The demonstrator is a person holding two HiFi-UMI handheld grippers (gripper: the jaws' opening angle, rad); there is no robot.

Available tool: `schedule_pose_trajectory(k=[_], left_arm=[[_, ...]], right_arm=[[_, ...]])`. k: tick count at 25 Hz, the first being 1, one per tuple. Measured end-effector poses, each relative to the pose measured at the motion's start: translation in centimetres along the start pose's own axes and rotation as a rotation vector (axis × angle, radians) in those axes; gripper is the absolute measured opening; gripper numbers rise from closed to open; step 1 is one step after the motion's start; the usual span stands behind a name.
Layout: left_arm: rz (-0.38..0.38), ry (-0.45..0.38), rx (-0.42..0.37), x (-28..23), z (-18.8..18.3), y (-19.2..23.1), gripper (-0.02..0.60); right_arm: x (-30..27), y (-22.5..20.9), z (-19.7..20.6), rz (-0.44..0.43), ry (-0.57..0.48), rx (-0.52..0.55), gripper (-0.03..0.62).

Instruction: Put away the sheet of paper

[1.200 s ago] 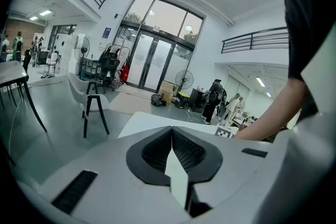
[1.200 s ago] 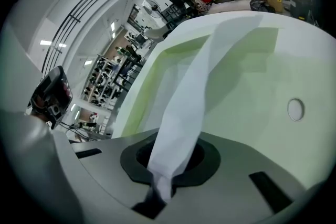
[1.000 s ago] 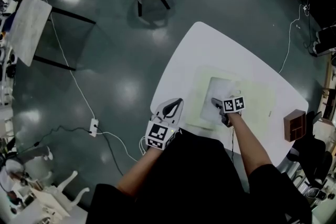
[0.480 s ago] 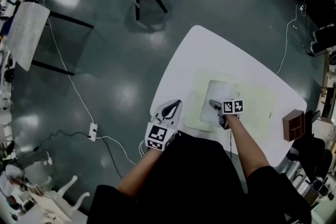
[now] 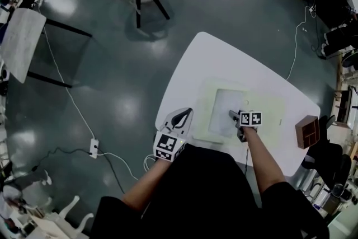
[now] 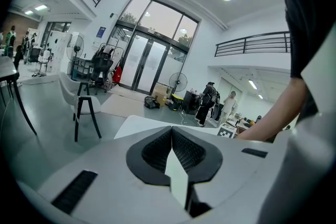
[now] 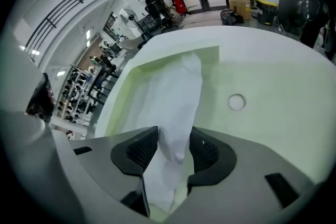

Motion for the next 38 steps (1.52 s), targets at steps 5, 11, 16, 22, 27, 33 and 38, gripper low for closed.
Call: schedule_pose_trajectory(k=[5,11,16,22,27,33,38], left_arm=[[0.016,0.012,-0.009,0.4,-0.2,0.7,0.005],[0.016,0.012,-0.013,1.3,-0.7,2.0,0.004],[0.018,0.022,-0.009,1.5,-0.2,3.4,0.005],[0.019,0.013,-0.019,1.2,-0.9,4.0,0.004],[0.023,0.015,-0.059,0.2,-1.6,2.0,0.004],[0.012,0.014,-0.087,-1.3,-1.5,-2.7,0.005],[0.01,-0.012,-0.121,-2.5,-2.3,-7.1,0.005]], right_arm=[[-0.4,-1.2,-0.3,0.099,-0.012,-0.075,0.16],[-0.7,1.3,-2.2,0.091,-0.068,0.068,0.16],[-0.3,1.3,-2.5,0.107,-0.068,0.101,0.167],[2.4,-1.0,-1.7,0.129,-0.1,0.03,0.199],[5.8,-3.2,-0.5,0.084,-0.181,-0.078,0.199],[13.1,-4.7,0.5,0.008,-0.346,-0.125,0.198],[19.7,-5.1,0.7,-0.047,-0.516,-0.133,0.198]])
Point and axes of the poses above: the fingertips, and each gripper's own axes: x backward along the fingers, y to its left, z out of its underside, the point moved 1 cm from there along x, backward along the fingers, and after that the axes turned 15 degrees about z, right-handed, at the moved point
